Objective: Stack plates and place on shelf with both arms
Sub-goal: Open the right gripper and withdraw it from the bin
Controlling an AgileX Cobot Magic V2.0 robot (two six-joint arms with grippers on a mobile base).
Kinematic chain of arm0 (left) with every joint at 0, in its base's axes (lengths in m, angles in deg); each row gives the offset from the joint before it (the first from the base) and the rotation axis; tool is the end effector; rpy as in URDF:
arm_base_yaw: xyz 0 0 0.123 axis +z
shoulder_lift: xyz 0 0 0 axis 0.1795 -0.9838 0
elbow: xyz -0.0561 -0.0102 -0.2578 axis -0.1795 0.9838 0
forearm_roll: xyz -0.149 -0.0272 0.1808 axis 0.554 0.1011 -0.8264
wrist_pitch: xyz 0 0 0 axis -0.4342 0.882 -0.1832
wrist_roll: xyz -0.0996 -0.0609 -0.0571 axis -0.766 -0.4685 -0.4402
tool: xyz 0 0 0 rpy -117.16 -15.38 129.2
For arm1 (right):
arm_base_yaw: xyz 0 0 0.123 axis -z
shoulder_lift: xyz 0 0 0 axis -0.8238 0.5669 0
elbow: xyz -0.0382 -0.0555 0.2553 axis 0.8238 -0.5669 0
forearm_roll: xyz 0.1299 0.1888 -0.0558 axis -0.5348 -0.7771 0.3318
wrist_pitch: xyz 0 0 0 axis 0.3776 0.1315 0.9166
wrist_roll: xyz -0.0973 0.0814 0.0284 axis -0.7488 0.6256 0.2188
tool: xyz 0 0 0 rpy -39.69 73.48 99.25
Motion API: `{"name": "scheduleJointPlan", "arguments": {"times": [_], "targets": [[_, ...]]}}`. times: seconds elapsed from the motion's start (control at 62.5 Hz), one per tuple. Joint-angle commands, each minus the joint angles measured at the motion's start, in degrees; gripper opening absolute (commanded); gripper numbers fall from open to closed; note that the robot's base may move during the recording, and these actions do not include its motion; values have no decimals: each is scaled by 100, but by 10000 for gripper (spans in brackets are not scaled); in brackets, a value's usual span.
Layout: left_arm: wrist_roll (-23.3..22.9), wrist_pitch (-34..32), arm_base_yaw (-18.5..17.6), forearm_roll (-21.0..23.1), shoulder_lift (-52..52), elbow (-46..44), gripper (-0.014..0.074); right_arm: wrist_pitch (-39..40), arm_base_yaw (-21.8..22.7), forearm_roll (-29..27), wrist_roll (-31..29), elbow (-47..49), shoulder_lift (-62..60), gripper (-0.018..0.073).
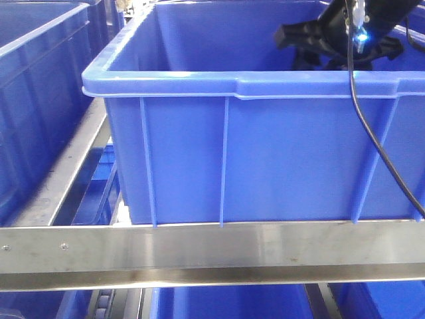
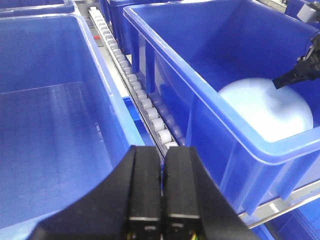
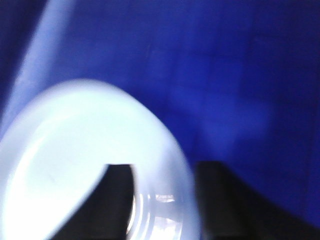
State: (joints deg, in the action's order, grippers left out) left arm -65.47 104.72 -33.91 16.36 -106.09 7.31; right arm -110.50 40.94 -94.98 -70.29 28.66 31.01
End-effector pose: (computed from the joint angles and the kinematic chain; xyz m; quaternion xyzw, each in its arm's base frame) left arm 0.1128 -0.0469 0.2937 0.1384 0.7536 -0.1359 0.6281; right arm 0.3800 0.1141 0.2250 -0.0882 0.9079 0.1260 0.3900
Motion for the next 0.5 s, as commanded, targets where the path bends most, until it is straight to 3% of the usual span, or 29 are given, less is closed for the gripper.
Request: {"name": "scheduleJointPlan", "arguments": {"times": [0.0,0.176,0.256,0.48], "targets": [[-50,-506,-21,34,-75,-164,84,99,43,-35,-25,271,-370,519],[-50,-506,-21,34,-75,-164,84,-28,43,-35,-25,314,-683,515],[-50,-506,-21,34,-75,-164,84,-35,43,-35,-25,314,-984,473],[-50,-506,-21,34,-75,-164,84,-257,43,-35,-97,232,-2218,138]]}}
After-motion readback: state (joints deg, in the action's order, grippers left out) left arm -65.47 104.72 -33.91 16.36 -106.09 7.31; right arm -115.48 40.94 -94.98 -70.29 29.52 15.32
